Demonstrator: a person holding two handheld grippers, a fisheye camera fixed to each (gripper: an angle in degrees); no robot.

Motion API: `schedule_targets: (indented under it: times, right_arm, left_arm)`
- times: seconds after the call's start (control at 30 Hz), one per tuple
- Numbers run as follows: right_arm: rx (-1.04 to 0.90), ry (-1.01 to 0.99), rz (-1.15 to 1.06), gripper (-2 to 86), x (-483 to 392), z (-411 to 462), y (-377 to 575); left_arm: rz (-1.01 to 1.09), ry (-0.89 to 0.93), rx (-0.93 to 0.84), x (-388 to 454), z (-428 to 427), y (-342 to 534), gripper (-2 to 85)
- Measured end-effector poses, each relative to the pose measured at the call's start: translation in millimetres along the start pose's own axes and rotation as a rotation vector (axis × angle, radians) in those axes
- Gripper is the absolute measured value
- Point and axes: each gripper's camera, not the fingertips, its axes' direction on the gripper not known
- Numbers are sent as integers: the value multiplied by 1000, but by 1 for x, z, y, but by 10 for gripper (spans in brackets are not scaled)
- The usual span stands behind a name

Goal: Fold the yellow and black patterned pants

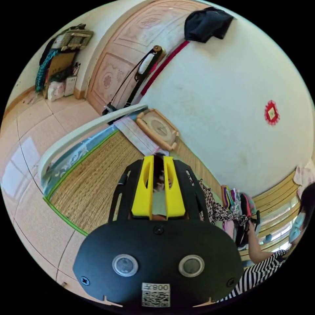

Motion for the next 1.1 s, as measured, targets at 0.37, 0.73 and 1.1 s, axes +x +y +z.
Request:
schedule_targets:
  times: [0.37,0.73,1.1]
  right_arm:
    - [-106,-215,155,91,47,58,113]
    - [-262,-335,173,75,17,117,208]
    - [-228,-340,201,18,22,103,229]
  left_arm:
    - [123,106,-763,18,135,127,92]
    - [253,19,-876,43,155,129,47]
    - [252,11,-848,52,128,144,22]
